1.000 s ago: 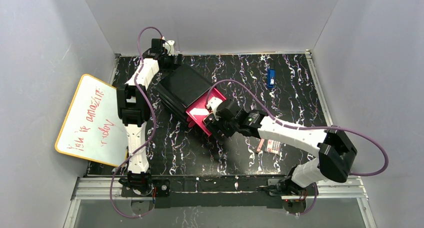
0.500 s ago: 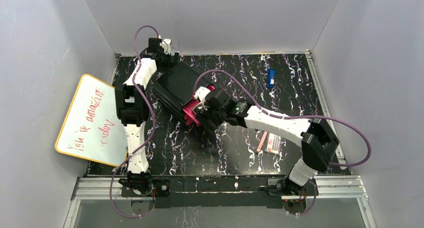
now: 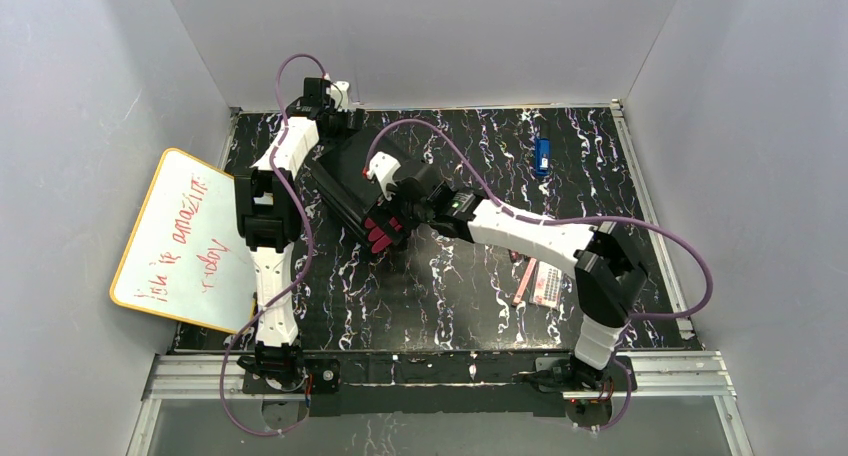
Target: Organize the makeup
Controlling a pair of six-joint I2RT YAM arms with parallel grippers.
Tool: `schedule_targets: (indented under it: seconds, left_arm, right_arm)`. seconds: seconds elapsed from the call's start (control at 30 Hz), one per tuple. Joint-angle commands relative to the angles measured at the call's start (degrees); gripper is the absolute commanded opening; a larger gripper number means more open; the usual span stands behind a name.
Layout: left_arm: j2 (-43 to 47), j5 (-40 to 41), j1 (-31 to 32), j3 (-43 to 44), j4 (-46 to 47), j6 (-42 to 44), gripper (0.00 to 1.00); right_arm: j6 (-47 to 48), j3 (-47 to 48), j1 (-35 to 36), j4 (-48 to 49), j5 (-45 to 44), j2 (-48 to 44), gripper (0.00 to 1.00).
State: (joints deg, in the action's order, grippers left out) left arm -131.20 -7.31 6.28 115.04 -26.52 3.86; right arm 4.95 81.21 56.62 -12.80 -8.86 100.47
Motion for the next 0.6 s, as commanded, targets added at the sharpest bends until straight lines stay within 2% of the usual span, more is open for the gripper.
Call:
schedule_targets:
  seconds: [0.0,0.27,0.43,0.57]
  left_arm:
    - [-0.18,-3.06,0.97,1.57,-3.46,0.38,0.98]
    - [-0.4,-2.71,1.19,1.53,-3.72,0.74,0.98]
    - [-0.53,-2.61,1.19,1.67,-3.8,0.72,0.98]
    - [-1.02,-2.67,1.27,1.91,-3.8,0.56,0.98]
  right_arm:
    - [1.24,2.63,-0.33,4.46,0.5,1.09,0.99]
    - [1.57,2.14,-0.34,6.62,-1.82,0.99,0.99]
    - [0.81,-2.72,-0.37,4.88,-3.91,-6.01,0.98]
    - [-1.88,-11.08,-0.3,5.53,-5.07,-12.78,0.9]
